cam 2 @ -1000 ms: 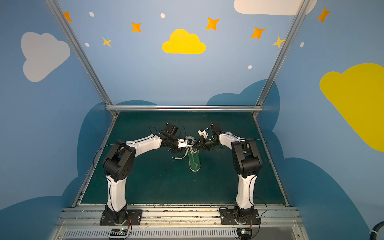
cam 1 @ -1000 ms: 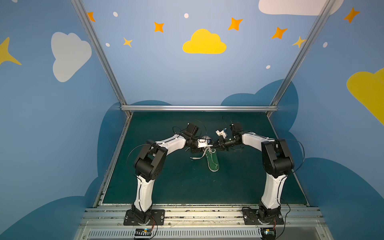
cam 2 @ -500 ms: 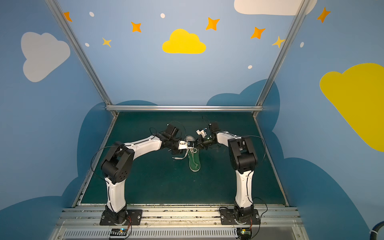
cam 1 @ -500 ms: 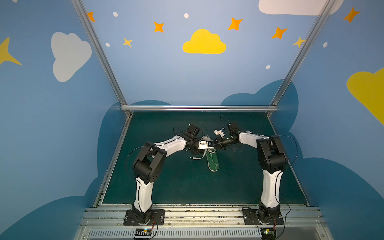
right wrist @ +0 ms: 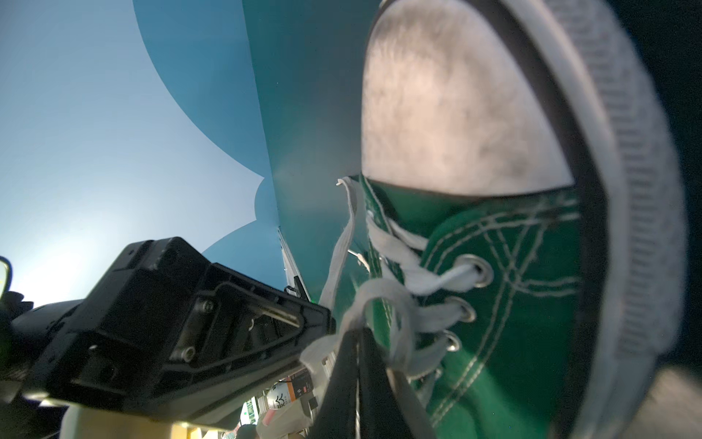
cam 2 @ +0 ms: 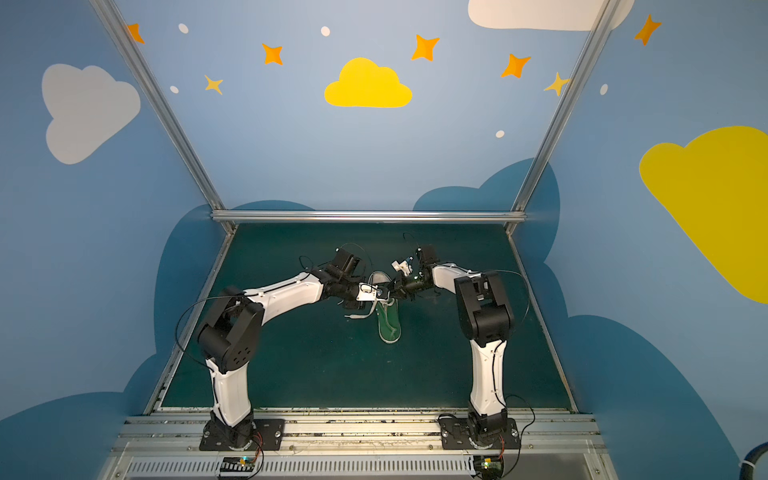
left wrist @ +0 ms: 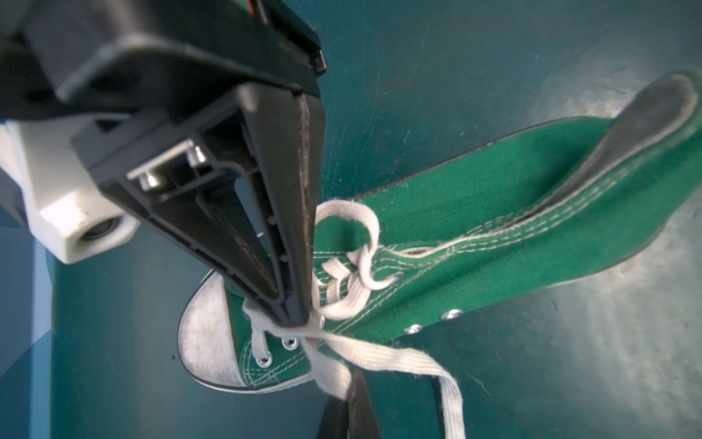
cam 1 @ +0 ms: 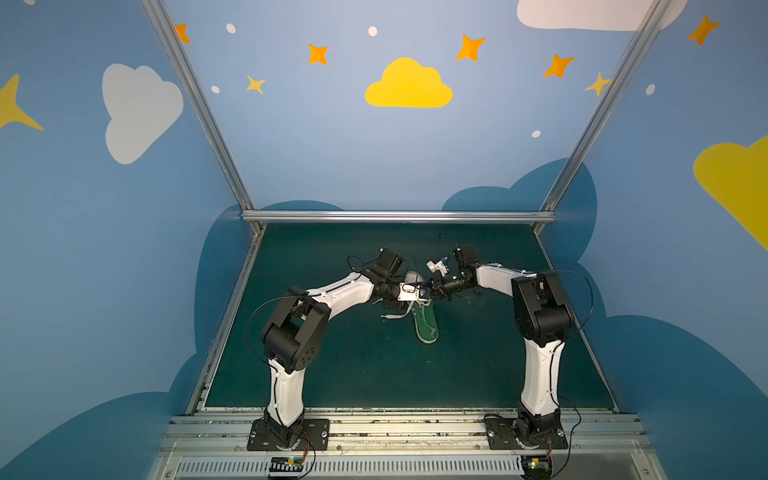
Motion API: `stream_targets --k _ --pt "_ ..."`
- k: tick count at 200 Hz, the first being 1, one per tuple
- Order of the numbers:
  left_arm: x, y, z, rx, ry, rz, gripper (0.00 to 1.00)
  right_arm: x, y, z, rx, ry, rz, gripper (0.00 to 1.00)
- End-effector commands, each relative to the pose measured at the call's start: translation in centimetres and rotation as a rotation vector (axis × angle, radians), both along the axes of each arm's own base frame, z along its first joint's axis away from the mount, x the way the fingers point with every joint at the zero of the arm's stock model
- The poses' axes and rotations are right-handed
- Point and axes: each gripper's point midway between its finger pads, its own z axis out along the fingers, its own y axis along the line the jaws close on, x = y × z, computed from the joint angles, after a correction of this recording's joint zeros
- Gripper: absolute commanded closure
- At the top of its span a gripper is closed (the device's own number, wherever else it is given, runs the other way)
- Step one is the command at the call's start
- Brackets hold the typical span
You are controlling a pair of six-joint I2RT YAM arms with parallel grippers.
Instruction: Tie the shoes
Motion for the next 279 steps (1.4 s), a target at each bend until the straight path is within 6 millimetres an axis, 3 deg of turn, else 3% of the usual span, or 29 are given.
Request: stream_targets --k 1,35,96,184,220,279 --pt "-0.3 -0.2 1.6 -0.006 -0.024 -0.029 0.97 0.0 0.2 0.0 0.007 0.001 0.005 0.93" --pt "-0.4 -1.1 1.8 -0.017 -0.020 -0.049 0.97 -0.1 0.2 0.2 0.016 0.003 0.006 0.93" --pt "-0.3 -1.7 1.0 -0.007 0.031 -0.041 0.97 -0.6 0.0 2.4 0.038 -0.027 0.013 0.92" --pt "-0.7 -1.7 -0.1 0.019 0.098 -0.028 0.97 -0.6 -1.9 4.7 0.089 -0.045 -0.035 0.88" --pt "-0.8 -1.9 0.1 0.010 0.097 -0.030 0.97 -0.8 -3.3 4.4 0.085 -0.039 -0.064 0.89" --pt "-0.8 -2.1 0.0 0.004 0.101 -0.033 0.97 -1.9 -5.5 1.3 0.069 0.018 -0.107 0.92"
